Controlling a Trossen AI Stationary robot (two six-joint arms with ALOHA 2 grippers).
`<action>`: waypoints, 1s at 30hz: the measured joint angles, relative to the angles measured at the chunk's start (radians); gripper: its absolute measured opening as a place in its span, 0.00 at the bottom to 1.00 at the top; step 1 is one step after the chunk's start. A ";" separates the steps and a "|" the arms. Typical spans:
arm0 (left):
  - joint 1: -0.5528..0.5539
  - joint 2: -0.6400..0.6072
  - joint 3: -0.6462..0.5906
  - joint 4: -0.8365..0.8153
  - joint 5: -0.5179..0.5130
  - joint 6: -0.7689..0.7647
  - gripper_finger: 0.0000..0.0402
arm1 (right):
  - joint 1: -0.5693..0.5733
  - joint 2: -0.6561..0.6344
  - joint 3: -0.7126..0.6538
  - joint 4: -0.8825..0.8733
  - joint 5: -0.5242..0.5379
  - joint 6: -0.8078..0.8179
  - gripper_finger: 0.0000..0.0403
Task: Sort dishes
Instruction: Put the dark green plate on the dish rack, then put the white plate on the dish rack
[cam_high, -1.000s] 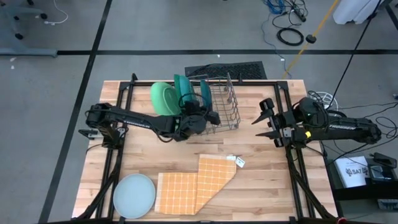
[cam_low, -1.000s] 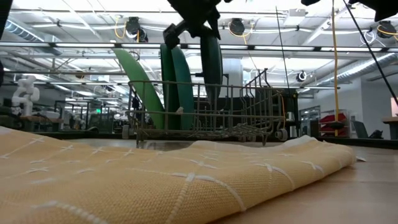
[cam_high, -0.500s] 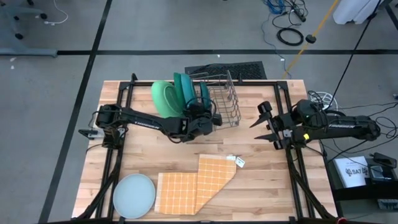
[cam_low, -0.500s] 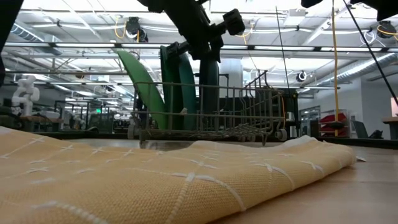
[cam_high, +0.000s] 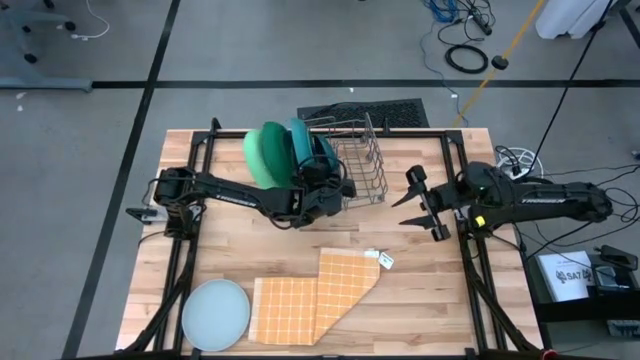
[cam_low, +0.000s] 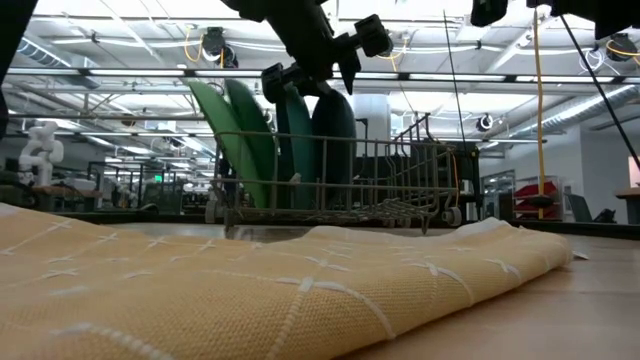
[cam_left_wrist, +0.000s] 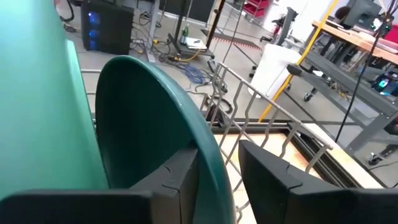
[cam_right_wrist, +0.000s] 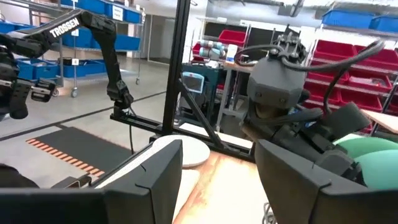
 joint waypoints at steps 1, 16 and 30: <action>-0.001 -0.001 0.000 0.002 0.000 0.016 0.31 | 0.000 0.009 0.000 0.002 0.008 0.003 0.48; -0.013 -0.105 0.000 0.093 -0.007 0.346 0.31 | 0.000 0.181 0.000 0.018 0.332 0.004 0.48; -0.107 -0.220 0.000 0.053 0.011 0.622 0.31 | 0.017 0.299 0.000 0.093 0.329 0.013 0.48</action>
